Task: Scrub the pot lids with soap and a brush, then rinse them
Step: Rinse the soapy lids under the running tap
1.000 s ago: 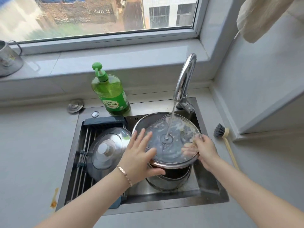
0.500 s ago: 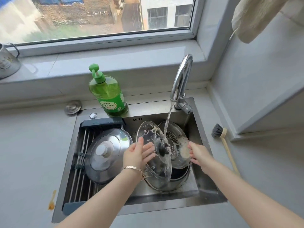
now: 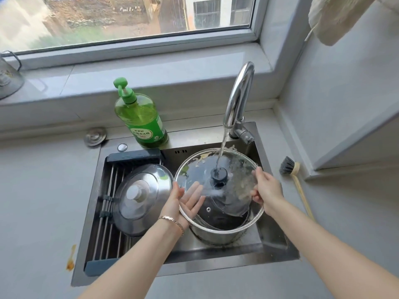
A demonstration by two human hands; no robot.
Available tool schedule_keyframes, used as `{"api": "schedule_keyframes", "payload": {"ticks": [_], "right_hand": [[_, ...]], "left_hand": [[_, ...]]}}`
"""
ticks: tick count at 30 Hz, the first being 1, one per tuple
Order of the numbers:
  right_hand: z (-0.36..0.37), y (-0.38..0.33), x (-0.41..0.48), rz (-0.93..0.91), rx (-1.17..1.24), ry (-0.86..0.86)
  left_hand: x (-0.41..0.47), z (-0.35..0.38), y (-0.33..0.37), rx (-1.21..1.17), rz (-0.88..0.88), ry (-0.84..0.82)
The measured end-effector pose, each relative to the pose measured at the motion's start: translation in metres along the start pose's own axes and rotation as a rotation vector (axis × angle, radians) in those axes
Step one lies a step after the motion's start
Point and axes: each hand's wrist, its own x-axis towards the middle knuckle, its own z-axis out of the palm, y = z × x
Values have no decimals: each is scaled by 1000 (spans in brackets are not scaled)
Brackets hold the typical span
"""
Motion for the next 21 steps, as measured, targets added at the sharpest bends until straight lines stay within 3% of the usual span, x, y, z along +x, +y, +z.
{"api": "schedule_keyframes", "payload": {"ticks": [4,13,16,21], "right_hand": [[-2,-20,-5,-185,-119,46],[-12,-39,-20,-501,-248,5],[-16,-23,-11,-442,-199,3],[-9,14,14,-139,-43,-40]], "left_hand": [[7,-1,-4,140,-85,101],[9,-1,-9,218,-182,85],[5,0,-2,214,-95,97],[-5,4,15,408,41,57]]}}
